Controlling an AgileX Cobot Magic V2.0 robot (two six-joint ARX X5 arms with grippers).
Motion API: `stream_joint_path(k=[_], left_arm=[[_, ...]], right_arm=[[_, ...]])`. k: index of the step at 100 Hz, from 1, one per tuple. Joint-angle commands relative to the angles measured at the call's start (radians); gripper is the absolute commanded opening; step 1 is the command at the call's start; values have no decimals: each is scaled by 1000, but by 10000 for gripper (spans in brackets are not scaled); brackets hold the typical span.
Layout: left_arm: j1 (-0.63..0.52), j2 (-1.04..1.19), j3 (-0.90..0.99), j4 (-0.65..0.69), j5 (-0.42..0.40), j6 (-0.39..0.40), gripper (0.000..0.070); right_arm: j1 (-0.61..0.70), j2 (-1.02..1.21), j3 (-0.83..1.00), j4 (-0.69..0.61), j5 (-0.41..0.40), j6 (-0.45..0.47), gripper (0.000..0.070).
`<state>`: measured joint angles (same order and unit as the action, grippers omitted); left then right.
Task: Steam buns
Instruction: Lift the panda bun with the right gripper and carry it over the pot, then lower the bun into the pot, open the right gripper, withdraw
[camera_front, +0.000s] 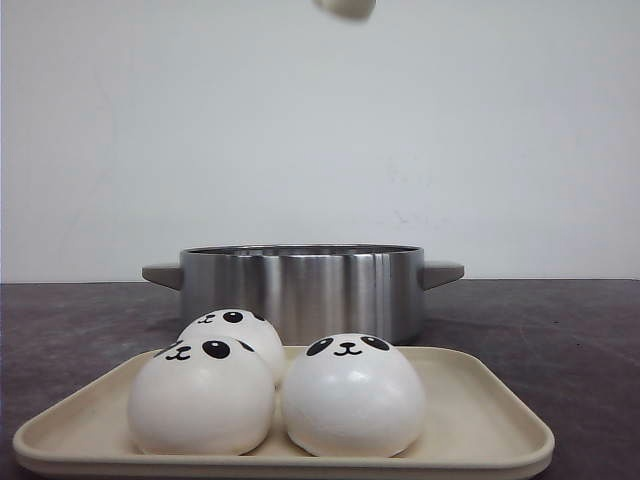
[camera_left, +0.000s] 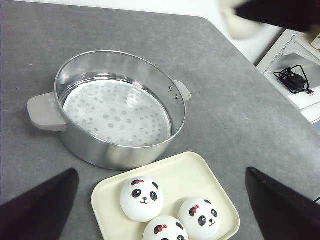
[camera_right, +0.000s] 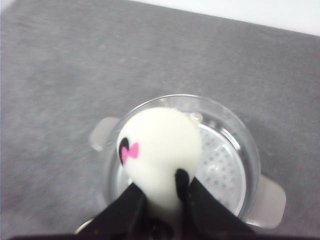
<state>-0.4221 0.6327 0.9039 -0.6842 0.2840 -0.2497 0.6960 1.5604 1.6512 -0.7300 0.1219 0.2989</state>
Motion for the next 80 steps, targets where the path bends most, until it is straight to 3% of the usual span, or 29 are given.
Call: stream_joint_path(k=[1, 37, 57, 80], left_arm=[[-6, 11, 14, 11, -7, 14, 700], [-6, 32, 14, 7, -13, 14, 700], [-6, 41, 14, -7, -31, 14, 700], [-6, 54, 14, -8, -31, 14, 700]], right_arm=[[-17, 90, 30, -2, -16, -48, 1], [-105, 427, 55, 115, -18, -83, 1], [-123, 507, 56, 184, -21, -98, 1], [-140, 539, 56, 176, -28, -98, 6]])
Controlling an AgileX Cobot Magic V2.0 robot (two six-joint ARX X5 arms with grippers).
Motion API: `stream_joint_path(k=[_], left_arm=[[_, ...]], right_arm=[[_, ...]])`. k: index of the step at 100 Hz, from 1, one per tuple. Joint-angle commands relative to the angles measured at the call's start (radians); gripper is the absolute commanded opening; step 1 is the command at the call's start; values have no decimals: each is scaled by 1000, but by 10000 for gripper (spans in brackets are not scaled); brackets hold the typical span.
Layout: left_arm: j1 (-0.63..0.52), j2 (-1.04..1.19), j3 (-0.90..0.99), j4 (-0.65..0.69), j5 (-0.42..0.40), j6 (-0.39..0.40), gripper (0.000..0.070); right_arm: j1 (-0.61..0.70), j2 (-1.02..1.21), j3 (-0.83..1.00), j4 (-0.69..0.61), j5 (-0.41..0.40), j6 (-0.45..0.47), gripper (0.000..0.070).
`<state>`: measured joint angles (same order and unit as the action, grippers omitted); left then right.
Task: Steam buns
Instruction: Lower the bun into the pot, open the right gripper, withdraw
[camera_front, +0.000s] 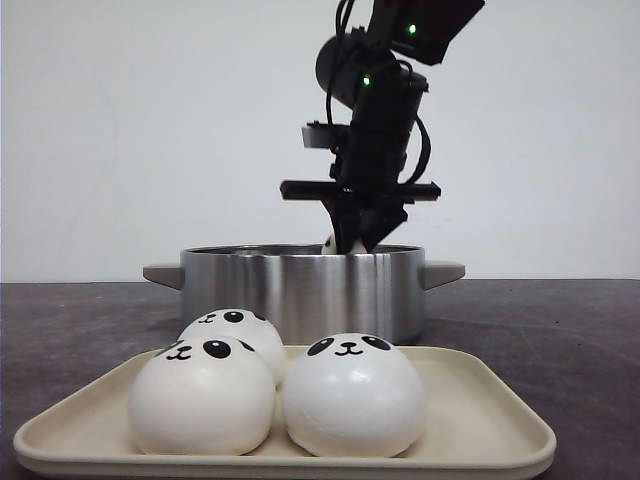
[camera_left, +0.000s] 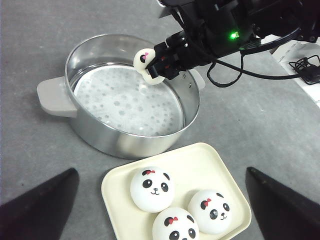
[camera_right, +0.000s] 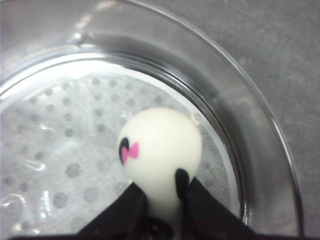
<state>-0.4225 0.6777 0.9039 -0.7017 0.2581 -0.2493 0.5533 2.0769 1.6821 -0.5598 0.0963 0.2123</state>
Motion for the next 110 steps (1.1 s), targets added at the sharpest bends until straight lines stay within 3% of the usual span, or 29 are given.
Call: stream_joint_path(k=[1, 6, 15, 24, 61, 72, 78, 93, 98, 103, 105, 110], left_arm=[[-5, 9, 14, 10, -5, 14, 700], [-5, 14, 14, 10, -5, 14, 700], [-5, 22, 14, 11, -5, 17, 700], [-5, 29, 14, 10, -5, 27, 700], [-5, 48, 14, 9, -4, 28, 700], [-5, 48, 14, 9, -4, 28, 700], [-5, 48, 14, 9, -4, 28, 700], [-5, 53, 14, 9, -4, 21, 700], [-5, 59, 14, 7, -4, 19, 700], [-5, 76, 14, 3, -3, 10, 700], [-5, 84, 14, 0, -2, 3, 700], [-8, 109, 14, -10, 5, -10, 700]], right_arm=[[2, 22, 26, 6, -3, -11, 12], [1, 22, 26, 6, -11, -12, 70], [0, 22, 26, 5, -28, -11, 241], [-2, 22, 26, -11, -29, -11, 322], [-6, 22, 26, -27, -30, -11, 354], [-7, 22, 26, -35, -37, -11, 422], [-7, 22, 26, -34, -37, -10, 425], [-6, -13, 41, -68, -71, 33, 400], [-6, -45, 42, -84, -79, 48, 284], [-1, -97, 42, -111, -92, 49, 69], [1, -113, 42, -119, -95, 49, 17], [14, -172, 42, -144, -98, 43, 4]])
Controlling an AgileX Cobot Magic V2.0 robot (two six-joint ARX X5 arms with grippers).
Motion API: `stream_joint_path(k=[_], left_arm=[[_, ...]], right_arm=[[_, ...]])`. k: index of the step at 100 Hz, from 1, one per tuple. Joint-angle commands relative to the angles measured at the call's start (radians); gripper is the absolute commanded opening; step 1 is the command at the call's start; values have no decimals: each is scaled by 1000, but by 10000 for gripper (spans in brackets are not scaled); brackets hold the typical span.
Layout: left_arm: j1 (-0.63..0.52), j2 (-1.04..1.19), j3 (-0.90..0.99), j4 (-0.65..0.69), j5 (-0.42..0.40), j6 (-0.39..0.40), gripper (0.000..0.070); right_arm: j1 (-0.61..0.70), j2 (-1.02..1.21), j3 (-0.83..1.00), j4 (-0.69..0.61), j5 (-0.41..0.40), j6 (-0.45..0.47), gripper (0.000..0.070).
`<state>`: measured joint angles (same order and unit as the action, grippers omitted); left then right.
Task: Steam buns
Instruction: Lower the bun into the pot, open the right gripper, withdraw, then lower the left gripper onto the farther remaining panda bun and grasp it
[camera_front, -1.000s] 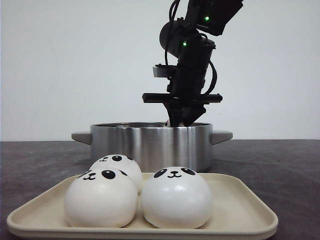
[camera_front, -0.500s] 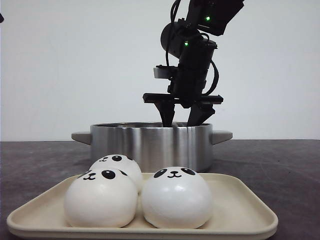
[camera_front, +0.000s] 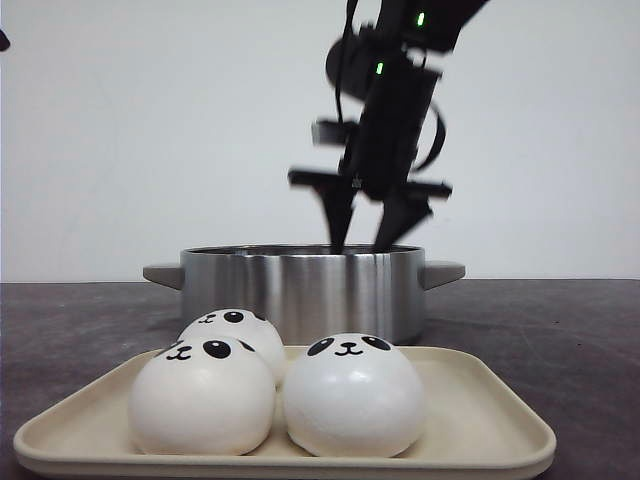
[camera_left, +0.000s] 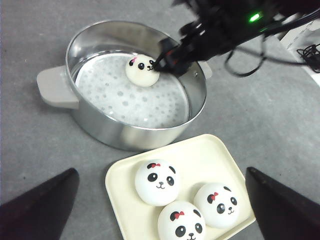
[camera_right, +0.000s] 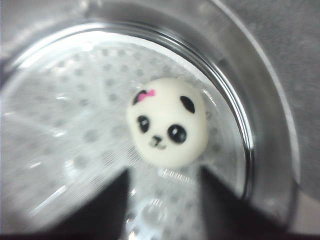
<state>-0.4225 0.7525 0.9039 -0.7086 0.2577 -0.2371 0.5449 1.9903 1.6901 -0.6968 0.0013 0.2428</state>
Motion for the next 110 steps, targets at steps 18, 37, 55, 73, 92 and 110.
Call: stream_joint_path(k=[18, 37, 55, 73, 92, 110], left_arm=[[-61, 182, 14, -29, 81, -54, 700], [-185, 380, 19, -5, 76, -90, 700], [-250, 544, 21, 89, -5, -113, 700], [-255, 681, 21, 165, -87, -123, 619], [-255, 772, 21, 254, -105, -122, 620], [-258, 824, 21, 286, -105, -119, 620]], right_arm=[[102, -345, 34, -48, 8, -16, 4], [201, -594, 34, -41, 126, -14, 4], [282, -753, 34, -49, 216, -14, 4], [297, -830, 34, -76, 256, -13, 4], [297, -856, 34, -126, 266, -6, 4], [297, -856, 34, -177, 266, -5, 4]])
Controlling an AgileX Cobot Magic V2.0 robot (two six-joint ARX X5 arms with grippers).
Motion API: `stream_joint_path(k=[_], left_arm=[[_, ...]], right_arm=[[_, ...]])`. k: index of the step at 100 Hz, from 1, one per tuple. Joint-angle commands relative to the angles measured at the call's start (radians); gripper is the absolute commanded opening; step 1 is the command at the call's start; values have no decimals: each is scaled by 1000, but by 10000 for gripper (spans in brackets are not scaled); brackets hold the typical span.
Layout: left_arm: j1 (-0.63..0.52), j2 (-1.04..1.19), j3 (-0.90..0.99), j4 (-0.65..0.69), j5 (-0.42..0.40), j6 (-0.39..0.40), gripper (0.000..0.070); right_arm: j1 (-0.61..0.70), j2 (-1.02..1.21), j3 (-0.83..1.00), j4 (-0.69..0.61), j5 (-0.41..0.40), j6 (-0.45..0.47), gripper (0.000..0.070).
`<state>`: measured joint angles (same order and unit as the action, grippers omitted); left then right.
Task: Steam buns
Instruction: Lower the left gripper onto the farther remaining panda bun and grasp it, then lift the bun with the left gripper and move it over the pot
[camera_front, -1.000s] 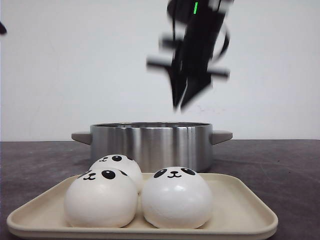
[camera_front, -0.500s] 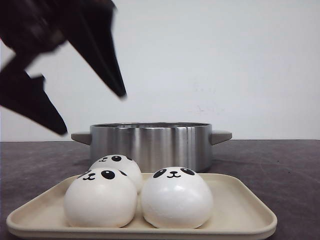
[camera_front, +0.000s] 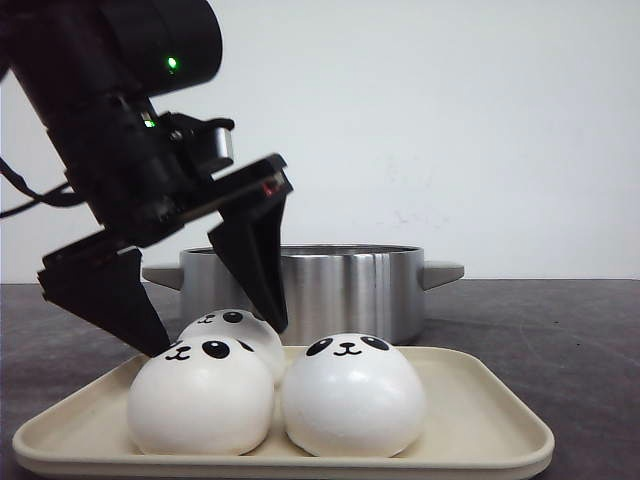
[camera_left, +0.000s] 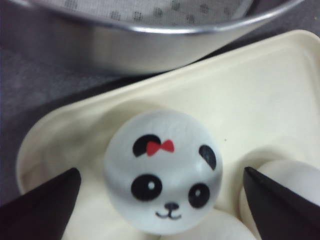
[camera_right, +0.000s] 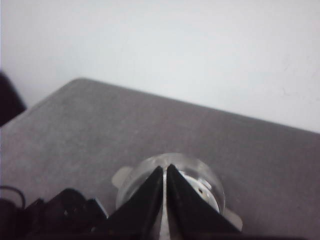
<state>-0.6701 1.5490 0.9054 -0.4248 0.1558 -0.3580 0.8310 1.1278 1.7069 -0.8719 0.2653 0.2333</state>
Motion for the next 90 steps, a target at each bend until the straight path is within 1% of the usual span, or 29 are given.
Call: stream_joint_path(k=[1, 8, 12, 15, 16, 17, 19, 20, 21, 22, 26, 43, 64, 70, 74, 78, 90], left_arm=[[-10, 29, 19, 2, -3, 2, 620], [-10, 37, 19, -4, -4, 2, 609], [-10, 37, 19, -9, -3, 2, 544], [-10, 37, 19, -12, -3, 2, 458], [-10, 37, 19, -13, -3, 2, 441], [-10, 37, 19, -16, -2, 1, 383], [-10, 37, 20, -19, -3, 0, 307], [-10, 37, 20, -21, -2, 0, 285], [-10, 36, 20, -24, -2, 0, 239], [-10, 35, 21, -27, -2, -1, 176], [-10, 33, 21, -33, -2, -2, 6], [-10, 5, 38, -51, 6, -1, 11], [-15, -129, 121, -135, 151, 3, 11], [-25, -187, 141, -137, 166, 5, 11], [-31, -230, 150, -130, 160, 8, 10], [-33, -270, 156, -111, 136, 9, 10], [-31, -340, 171, -24, -10, 4, 10]], right_arm=[[11, 7, 17, -4, 2, 4, 4], [11, 7, 17, -13, 2, 7, 4], [11, 7, 17, -15, 2, 11, 4], [11, 7, 17, -15, 2, 14, 4], [11, 7, 17, -15, 2, 15, 4], [11, 7, 17, -15, 2, 16, 4], [11, 7, 17, -15, 2, 17, 4], [11, 7, 17, -15, 2, 17, 4], [11, 7, 17, -14, 2, 18, 4], [11, 7, 17, -14, 2, 18, 4], [11, 7, 17, -14, 2, 17, 4], [11, 8, 17, -7, 2, 17, 4], [11, 8, 17, 11, 2, 17, 4], [11, 8, 17, 11, 2, 17, 4], [11, 8, 17, 11, 2, 17, 4], [11, 8, 17, 11, 2, 17, 4], [11, 8, 17, 16, 2, 17, 4]])
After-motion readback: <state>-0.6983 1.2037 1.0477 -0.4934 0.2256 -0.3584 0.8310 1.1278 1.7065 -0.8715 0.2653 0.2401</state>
